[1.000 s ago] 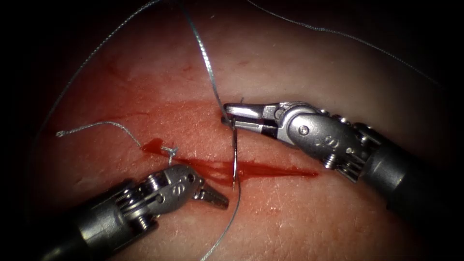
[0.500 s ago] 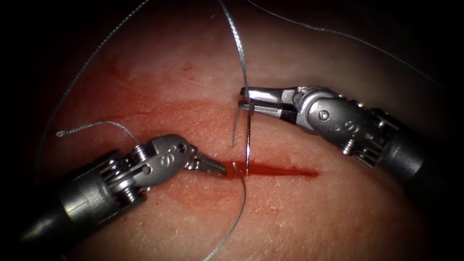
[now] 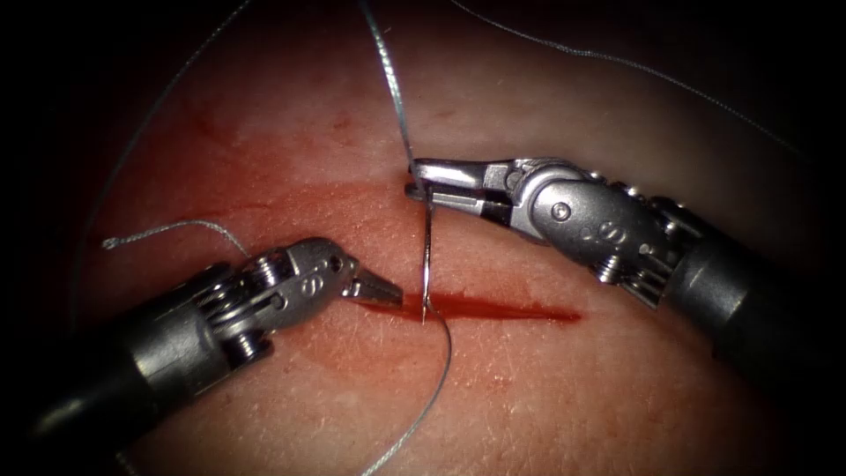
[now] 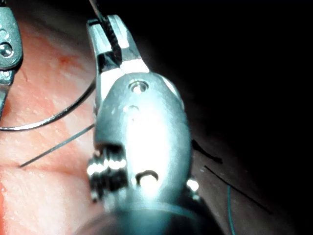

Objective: Wound Closure

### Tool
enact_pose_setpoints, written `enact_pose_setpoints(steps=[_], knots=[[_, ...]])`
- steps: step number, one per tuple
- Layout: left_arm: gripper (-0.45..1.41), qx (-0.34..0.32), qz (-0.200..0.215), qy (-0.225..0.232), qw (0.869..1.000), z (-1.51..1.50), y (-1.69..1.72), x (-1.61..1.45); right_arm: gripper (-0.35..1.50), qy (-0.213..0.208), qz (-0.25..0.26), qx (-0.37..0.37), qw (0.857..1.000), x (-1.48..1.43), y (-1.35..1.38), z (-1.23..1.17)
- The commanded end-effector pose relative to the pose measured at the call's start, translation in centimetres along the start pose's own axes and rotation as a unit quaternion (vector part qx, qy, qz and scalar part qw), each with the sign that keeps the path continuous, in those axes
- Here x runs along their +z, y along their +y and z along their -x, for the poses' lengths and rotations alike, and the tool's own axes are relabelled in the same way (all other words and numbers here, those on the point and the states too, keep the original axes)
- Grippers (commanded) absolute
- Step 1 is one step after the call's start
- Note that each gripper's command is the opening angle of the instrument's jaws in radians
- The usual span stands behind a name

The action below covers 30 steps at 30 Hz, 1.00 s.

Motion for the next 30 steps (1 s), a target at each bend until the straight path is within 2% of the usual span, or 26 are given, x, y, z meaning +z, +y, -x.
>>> enact_pose_setpoints(steps=[1,5,9,20,23,30], knots=[[-0.45,-0.002,0.006,-0.002,1.000,0.09,0.07,-0.02,-0.35,0.002,0.001,-0.004,1.000,0.06,0.12,-0.03],[-0.45,0.011,0.029,0.007,0.999,0.02,0.00,0.17,-0.35,0.003,0.000,-0.003,1.000,0.01,0.15,-0.03],[-0.45,0.011,0.010,0.017,1.000,-0.06,-0.06,0.22,-0.35,0.004,0.000,-0.012,1.000,0.02,0.16,-0.03],[-0.45,0.005,-0.008,0.012,1.000,0.08,-0.17,0.16,-0.35,0.002,-0.015,-0.039,0.999,0.14,0.06,0.10],[-0.45,0.005,-0.008,0.012,1.000,0.08,-0.17,0.15,-0.35,-0.001,-0.026,-0.046,0.999,0.11,-0.04,0.25],[-0.45,0.005,-0.008,0.012,1.000,0.08,-0.17,0.15,-0.35,0.003,-0.037,-0.048,0.998,0.12,-0.09,0.29]])
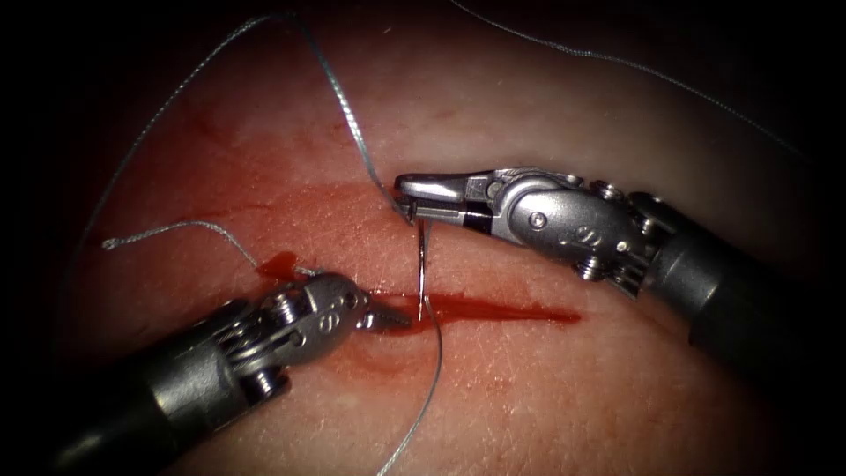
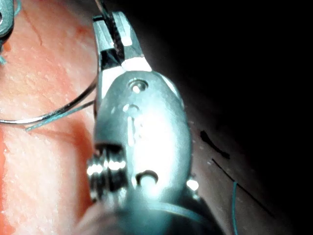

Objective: Wound Closure

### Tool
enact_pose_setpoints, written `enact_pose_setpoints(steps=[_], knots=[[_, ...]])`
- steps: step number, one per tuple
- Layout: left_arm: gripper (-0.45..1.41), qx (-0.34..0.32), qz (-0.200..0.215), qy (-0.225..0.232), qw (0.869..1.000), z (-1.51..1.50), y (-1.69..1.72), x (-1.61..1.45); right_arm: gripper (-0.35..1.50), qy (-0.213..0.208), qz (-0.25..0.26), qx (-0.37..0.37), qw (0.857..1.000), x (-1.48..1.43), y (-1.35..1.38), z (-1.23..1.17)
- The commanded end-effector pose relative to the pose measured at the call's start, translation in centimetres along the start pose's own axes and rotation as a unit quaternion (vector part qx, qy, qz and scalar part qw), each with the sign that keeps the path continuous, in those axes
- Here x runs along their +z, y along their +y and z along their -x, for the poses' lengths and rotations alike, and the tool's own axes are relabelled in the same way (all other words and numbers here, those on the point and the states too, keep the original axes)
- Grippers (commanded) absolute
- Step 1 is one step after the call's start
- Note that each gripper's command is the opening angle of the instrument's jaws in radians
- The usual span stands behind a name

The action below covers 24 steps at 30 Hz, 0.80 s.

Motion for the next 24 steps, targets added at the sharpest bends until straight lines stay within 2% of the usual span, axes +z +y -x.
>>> enact_pose_setpoints(steps=[1,5,7,18,24], knots=[[-0.45,0.002,0.003,-0.002,1.000,0.09,0.08,-0.04,-0.35,0.006,-0.005,-0.004,1.000,0.07,0.11,-0.01],[-0.45,0.002,0.003,-0.002,1.000,0.09,0.08,-0.04,-0.35,0.014,-0.018,-0.003,1.000,0.07,0.09,0.00],[-0.45,0.002,0.003,-0.002,1.000,0.09,0.08,-0.05,-0.35,0.002,-0.010,-0.004,1.000,0.07,0.07,0.01],[-0.45,0.003,0.002,-0.002,1.000,0.08,0.09,-0.06,-0.35,-0.010,-0.045,-0.005,0.999,0.04,0.02,0.01],[-0.45,0.003,0.002,-0.002,1.000,0.08,0.10,-0.06,-0.35,-0.006,-0.051,-0.002,0.999,0.02,-0.12,0.05]])
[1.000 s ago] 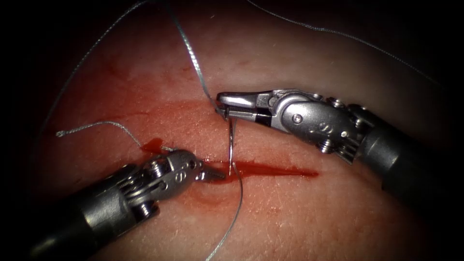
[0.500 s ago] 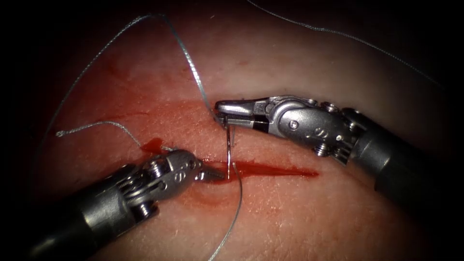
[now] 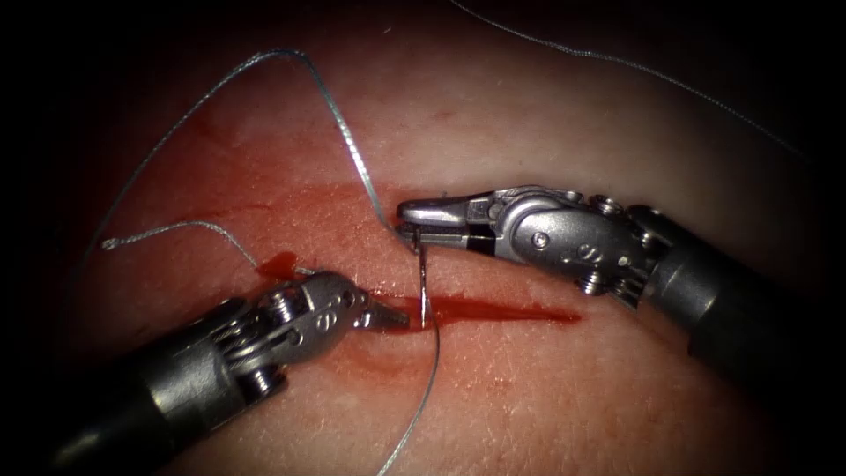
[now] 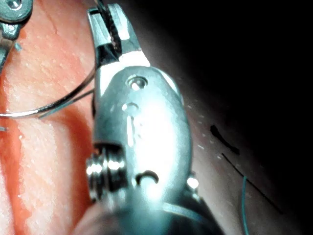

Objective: Wound Closure

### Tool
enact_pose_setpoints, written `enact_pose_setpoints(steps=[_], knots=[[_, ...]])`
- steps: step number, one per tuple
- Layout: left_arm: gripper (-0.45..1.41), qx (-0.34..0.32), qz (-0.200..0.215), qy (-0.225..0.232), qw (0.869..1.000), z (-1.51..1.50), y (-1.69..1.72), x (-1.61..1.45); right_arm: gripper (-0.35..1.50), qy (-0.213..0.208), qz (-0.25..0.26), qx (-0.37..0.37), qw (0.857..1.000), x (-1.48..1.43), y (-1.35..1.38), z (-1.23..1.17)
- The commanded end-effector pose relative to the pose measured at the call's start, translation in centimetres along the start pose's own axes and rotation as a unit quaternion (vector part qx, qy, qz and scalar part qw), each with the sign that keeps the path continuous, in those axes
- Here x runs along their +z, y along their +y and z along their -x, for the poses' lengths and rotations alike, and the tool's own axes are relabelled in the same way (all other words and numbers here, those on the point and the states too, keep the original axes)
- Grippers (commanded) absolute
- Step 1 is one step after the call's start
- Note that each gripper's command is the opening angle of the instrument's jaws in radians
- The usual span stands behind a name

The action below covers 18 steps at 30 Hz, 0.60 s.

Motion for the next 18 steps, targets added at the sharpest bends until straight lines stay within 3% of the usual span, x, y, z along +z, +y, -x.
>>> enact_pose_setpoints(steps=[1,9,18], knots=[[-0.45,0.002,0.003,-0.002,1.000,0.09,0.09,-0.04,-0.35,0.002,0.001,0.005,1.000,0.05,0.09,0.00],[-0.45,0.002,0.003,-0.002,1.000,0.09,0.10,-0.04,-0.35,0.011,0.031,0.049,0.998,0.05,0.11,0.00],[-0.45,0.002,-0.001,-0.003,1.000,0.11,0.12,-0.08,-0.35,0.007,0.029,0.098,0.995,0.04,0.20,-0.06]])
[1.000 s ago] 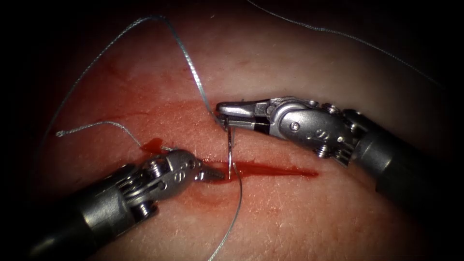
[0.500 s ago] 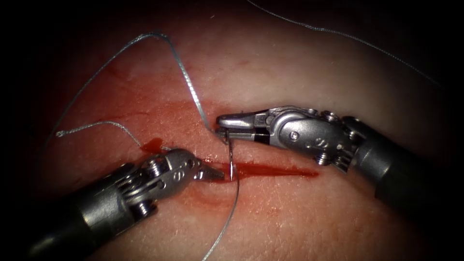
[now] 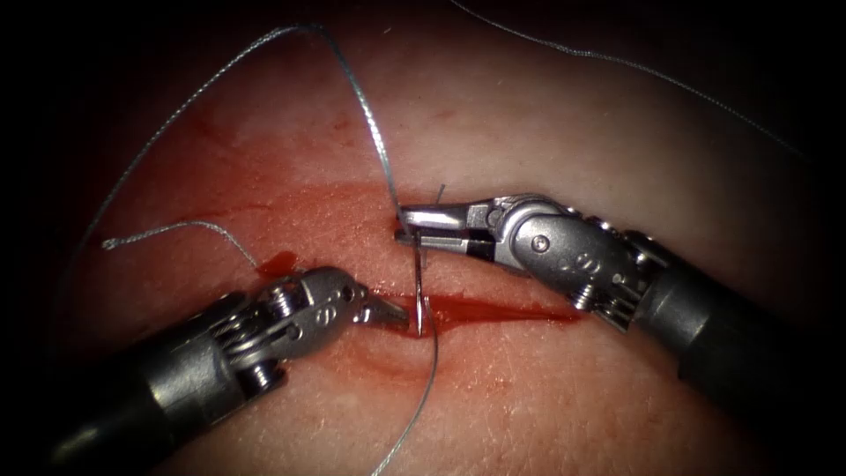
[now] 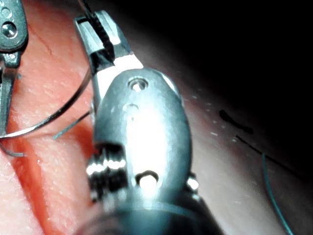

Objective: Wound Closure

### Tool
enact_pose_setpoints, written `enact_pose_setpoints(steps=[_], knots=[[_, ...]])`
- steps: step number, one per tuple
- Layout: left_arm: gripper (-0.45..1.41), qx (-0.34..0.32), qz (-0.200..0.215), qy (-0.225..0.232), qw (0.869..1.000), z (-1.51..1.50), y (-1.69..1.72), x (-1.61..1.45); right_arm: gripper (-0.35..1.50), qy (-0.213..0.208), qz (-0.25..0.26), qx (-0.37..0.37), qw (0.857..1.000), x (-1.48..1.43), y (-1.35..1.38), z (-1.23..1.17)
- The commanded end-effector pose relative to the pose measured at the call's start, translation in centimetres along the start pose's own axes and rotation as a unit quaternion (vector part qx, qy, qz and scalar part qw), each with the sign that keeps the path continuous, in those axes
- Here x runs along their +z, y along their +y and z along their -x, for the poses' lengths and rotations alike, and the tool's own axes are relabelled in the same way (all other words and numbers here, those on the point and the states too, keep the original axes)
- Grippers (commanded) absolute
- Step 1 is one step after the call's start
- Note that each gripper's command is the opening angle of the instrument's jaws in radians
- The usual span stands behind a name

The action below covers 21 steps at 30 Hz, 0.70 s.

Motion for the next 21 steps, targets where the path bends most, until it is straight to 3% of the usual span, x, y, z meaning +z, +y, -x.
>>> enact_pose_setpoints(steps=[1,11,21], knots=[[-0.45,0.001,0.003,-0.002,1.000,0.09,0.07,-0.05,-0.35,-0.004,-0.004,-0.001,1.000,0.04,0.13,-0.05],[-0.45,0.001,0.003,-0.002,1.000,0.09,0.06,-0.05,-0.35,-0.016,-0.017,0.013,1.000,0.04,-0.03,0.04],[-0.45,0.004,0.003,-0.002,1.000,0.09,0.03,-0.05,-0.35,-0.033,0.002,0.083,0.996,-0.01,-0.04,0.02]])
